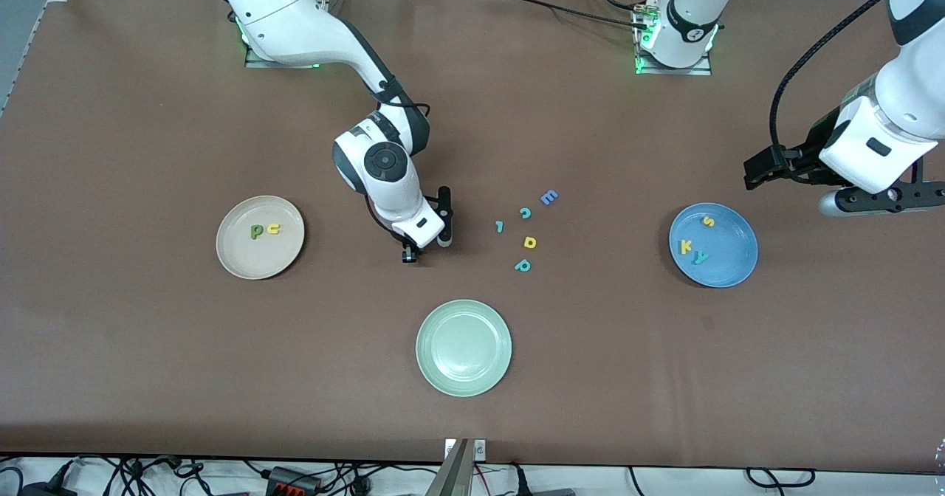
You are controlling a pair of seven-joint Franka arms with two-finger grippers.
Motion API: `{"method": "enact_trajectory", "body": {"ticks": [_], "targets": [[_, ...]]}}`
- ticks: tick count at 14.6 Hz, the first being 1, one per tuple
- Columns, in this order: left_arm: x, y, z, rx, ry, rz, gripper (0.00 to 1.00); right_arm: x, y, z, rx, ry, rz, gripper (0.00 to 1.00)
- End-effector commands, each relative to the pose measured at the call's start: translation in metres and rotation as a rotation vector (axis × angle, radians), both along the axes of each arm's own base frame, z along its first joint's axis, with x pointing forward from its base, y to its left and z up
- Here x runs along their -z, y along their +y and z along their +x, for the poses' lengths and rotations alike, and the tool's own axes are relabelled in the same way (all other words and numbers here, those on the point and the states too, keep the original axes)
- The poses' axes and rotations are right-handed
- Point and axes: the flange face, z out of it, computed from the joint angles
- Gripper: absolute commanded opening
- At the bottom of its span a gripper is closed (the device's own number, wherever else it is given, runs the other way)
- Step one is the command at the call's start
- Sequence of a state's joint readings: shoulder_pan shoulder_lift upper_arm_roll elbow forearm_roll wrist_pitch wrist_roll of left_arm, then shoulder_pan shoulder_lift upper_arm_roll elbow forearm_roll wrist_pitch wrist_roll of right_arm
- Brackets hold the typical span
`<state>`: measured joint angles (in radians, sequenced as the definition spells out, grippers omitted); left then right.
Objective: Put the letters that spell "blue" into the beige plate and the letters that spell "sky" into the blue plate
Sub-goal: 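Carry the green bar onto the beige plate and open the right gripper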
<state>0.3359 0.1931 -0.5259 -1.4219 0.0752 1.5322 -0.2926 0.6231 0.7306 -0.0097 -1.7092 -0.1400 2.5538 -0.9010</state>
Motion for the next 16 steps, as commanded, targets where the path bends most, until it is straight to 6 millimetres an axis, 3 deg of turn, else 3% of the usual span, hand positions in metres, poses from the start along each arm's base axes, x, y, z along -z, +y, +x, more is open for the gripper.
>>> {"method": "enact_trajectory", "body": {"ticks": [1, 3, 4, 7, 10, 13, 14, 16], "targets": [[-0.002, 0.008, -0.004, -0.012, 0.015, -0.006, 1.00, 0.009, -0.006, 0.008, 0.059, -0.007, 0.005, 0.00], [-0.001, 0.009, -0.004, -0.013, 0.020, -0.007, 1.00, 0.002, -0.011, 0.011, 0.101, 0.001, 0.000, 0.00], [-0.001, 0.009, -0.003, -0.013, 0.015, -0.008, 1.00, -0.011, -0.017, 0.015, 0.116, 0.010, -0.012, 0.00], [-0.003, 0.006, -0.006, -0.017, 0.010, 0.011, 1.00, -0.050, -0.059, 0.030, 0.238, 0.070, -0.068, 0.00], [0.000, 0.019, -0.015, 0.075, -0.019, 0.023, 1.00, -0.059, -0.127, 0.043, 0.341, 0.136, -0.117, 0.00], [0.016, 0.044, -0.044, 0.093, -0.091, -0.041, 1.00, -0.056, -0.212, 0.044, 0.470, 0.178, -0.128, 0.00], [0.016, 0.045, -0.049, 0.096, -0.096, -0.039, 1.00, -0.057, -0.240, 0.044, 0.508, 0.190, -0.129, 0.00], [0.010, 0.041, -0.056, 0.104, -0.097, -0.032, 1.00, -0.062, -0.278, 0.034, 0.565, 0.211, -0.132, 0.00]]}}
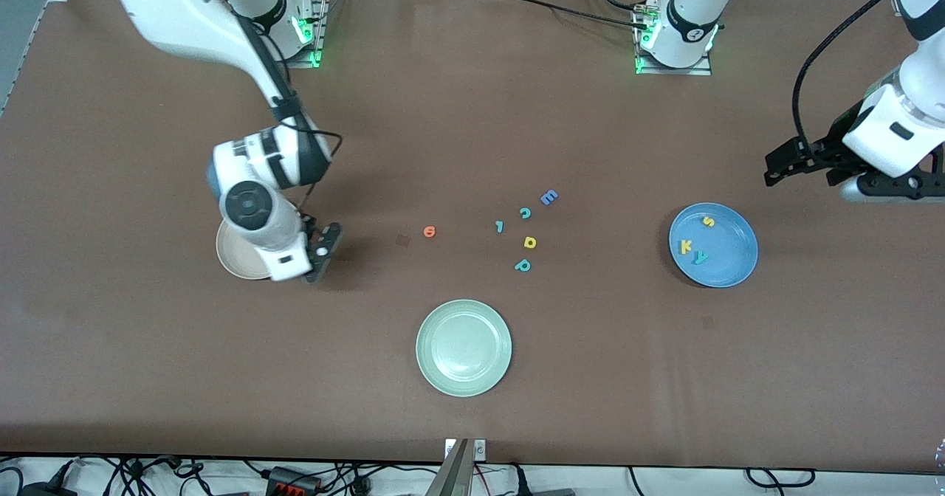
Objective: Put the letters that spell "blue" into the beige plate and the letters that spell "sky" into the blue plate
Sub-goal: 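Carry the green bar onto the beige plate and open the right gripper, then reach and grasp the orange e with the right gripper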
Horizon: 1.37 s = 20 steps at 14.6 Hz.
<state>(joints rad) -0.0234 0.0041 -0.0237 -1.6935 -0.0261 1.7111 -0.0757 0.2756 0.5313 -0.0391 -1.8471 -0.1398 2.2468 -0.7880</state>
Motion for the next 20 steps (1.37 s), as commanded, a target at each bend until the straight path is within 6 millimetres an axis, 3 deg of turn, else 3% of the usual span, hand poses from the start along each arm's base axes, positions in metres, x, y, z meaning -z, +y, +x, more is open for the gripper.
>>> {"method": "enact_trajectory", "body": {"ticks": [1, 3, 4, 8, 10, 11, 12, 13, 16, 19, 20], "targets": [[-0.007, -0.011, -0.023, 0.040, -0.001, -0.006, 1.00, -0.016, -0.047, -0.027, 0.086, 0.016, 0.005, 0.00], [-0.011, -0.021, -0.027, 0.060, 0.035, -0.002, 1.00, -0.008, -0.088, -0.035, 0.148, 0.044, 0.001, 0.00], [-0.017, -0.032, -0.030, 0.080, 0.036, 0.000, 1.00, -0.003, -0.097, -0.040, 0.163, 0.056, -0.001, 0.00], [-0.021, -0.038, -0.023, 0.097, 0.015, -0.002, 1.00, 0.030, -0.097, -0.060, 0.191, 0.070, 0.025, 0.00], [-0.019, -0.039, -0.022, 0.100, 0.016, 0.000, 1.00, 0.037, -0.099, -0.060, 0.191, 0.054, 0.032, 0.00], [-0.019, -0.038, -0.022, 0.099, 0.016, -0.002, 1.00, 0.033, -0.097, -0.058, 0.190, 0.048, 0.033, 0.17], [-0.019, -0.037, -0.022, 0.096, 0.016, -0.002, 1.00, 0.026, -0.093, -0.054, 0.186, 0.035, 0.037, 0.92], [-0.018, -0.035, -0.021, 0.093, 0.017, -0.001, 1.00, 0.015, -0.092, -0.050, 0.186, 0.015, 0.042, 1.00], [-0.018, -0.033, -0.021, 0.088, 0.018, -0.002, 1.00, -0.016, -0.082, -0.044, 0.219, -0.044, 0.051, 1.00], [-0.019, -0.031, -0.021, 0.085, 0.016, -0.002, 1.00, -0.027, -0.038, -0.046, 0.280, -0.078, 0.058, 1.00], [-0.019, -0.032, -0.021, 0.086, 0.016, -0.002, 1.00, -0.027, -0.013, -0.050, 0.319, -0.084, 0.063, 1.00]]}}
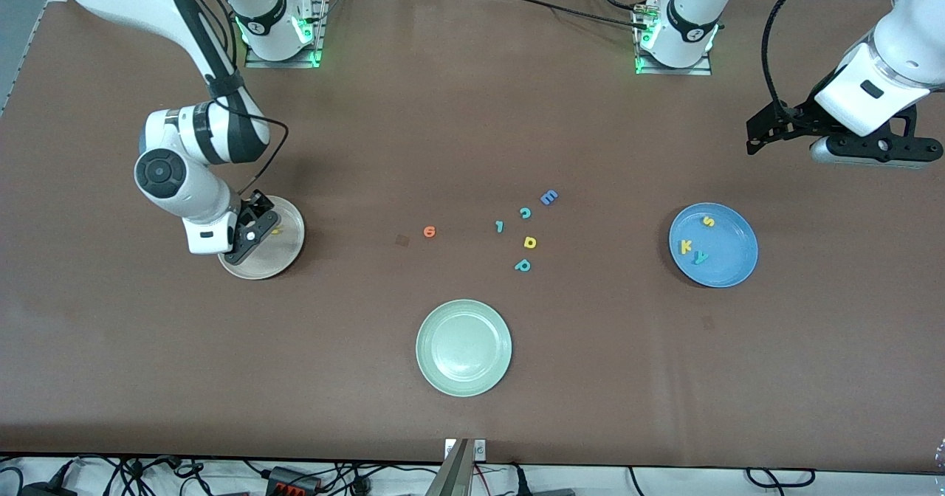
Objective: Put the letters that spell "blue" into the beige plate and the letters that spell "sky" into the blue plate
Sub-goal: 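Reach and grasp the orange e with the right gripper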
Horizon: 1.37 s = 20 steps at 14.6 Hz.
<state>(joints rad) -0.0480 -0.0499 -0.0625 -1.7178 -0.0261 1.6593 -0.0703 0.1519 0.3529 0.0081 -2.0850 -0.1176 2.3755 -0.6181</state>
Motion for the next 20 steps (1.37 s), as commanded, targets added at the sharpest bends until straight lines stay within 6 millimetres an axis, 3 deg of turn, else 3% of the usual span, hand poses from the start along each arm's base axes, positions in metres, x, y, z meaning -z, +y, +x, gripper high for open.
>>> {"method": "enact_trajectory", "body": {"ticks": [1, 6, 11, 13, 16, 20], "targets": [[-0.005, 0.003, 0.003, 0.016, -0.005, -0.007, 1.00, -0.004, 0.062, -0.010, 0.117, -0.016, 0.025, 1.00], [-0.007, 0.001, 0.008, 0.018, -0.008, -0.009, 1.00, -0.011, 0.177, -0.014, 0.346, -0.051, 0.095, 1.00], [-0.007, 0.001, 0.008, 0.018, -0.008, -0.009, 1.00, 0.005, 0.275, -0.010, 0.510, -0.066, 0.142, 1.00], [-0.007, 0.001, 0.007, 0.018, -0.007, -0.008, 1.00, 0.014, 0.294, -0.010, 0.562, -0.065, 0.144, 0.86], [-0.007, 0.001, 0.007, 0.018, -0.005, -0.008, 1.00, 0.029, 0.299, -0.014, 0.690, -0.054, 0.127, 0.76], [-0.007, 0.001, 0.007, 0.018, -0.005, -0.008, 1.00, 0.041, 0.317, -0.024, 0.733, -0.048, 0.115, 0.72]]}}
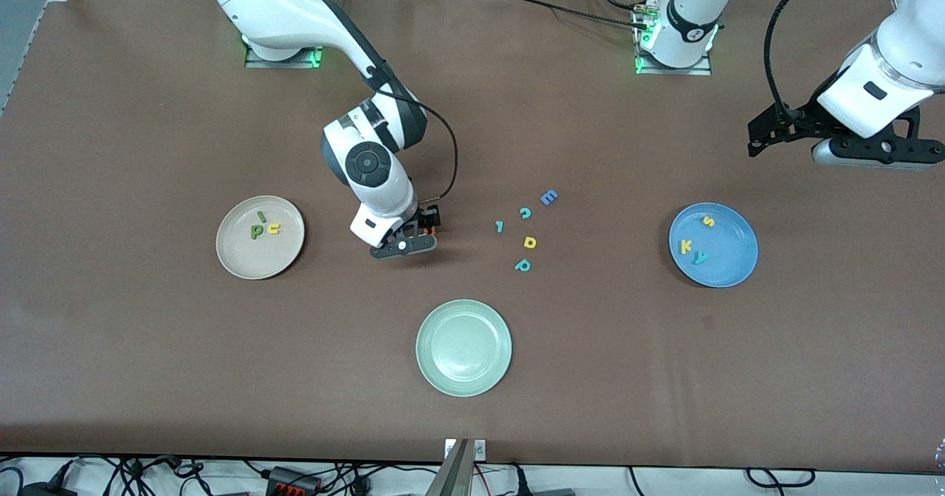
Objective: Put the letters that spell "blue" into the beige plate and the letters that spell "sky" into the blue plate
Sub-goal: 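Reach and grasp the orange e with the right gripper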
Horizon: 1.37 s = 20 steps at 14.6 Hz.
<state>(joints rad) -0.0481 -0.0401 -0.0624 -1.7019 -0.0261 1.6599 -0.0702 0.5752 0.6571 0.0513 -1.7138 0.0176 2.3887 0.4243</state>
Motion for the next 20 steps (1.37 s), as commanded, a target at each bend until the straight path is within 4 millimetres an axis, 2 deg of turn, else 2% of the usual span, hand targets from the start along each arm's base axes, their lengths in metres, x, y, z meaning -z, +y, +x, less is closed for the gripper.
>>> {"method": "enact_trajectory", "body": {"ticks": [1, 3, 4, 7, 14, 20], "targets": [[-0.004, 0.001, 0.004, 0.018, 0.001, -0.007, 1.00, 0.001, 0.020, 0.002, 0.064, -0.007, 0.011, 0.71], [-0.004, 0.001, 0.004, 0.018, 0.003, -0.008, 1.00, 0.008, 0.033, -0.001, 0.055, -0.006, 0.011, 0.69], [-0.004, 0.002, 0.004, 0.016, 0.003, -0.008, 1.00, 0.014, 0.032, -0.001, 0.055, 0.001, 0.006, 0.68], [-0.004, 0.002, 0.004, 0.015, 0.005, -0.008, 1.00, 0.019, 0.034, -0.002, 0.044, -0.001, -0.003, 0.59], [-0.004, 0.005, 0.004, 0.012, 0.005, -0.010, 1.00, 0.031, 0.033, -0.003, 0.025, -0.001, -0.027, 0.47], [-0.003, 0.006, 0.004, 0.009, 0.008, -0.009, 1.00, 0.032, 0.033, -0.003, 0.021, 0.000, -0.028, 0.35]]}}
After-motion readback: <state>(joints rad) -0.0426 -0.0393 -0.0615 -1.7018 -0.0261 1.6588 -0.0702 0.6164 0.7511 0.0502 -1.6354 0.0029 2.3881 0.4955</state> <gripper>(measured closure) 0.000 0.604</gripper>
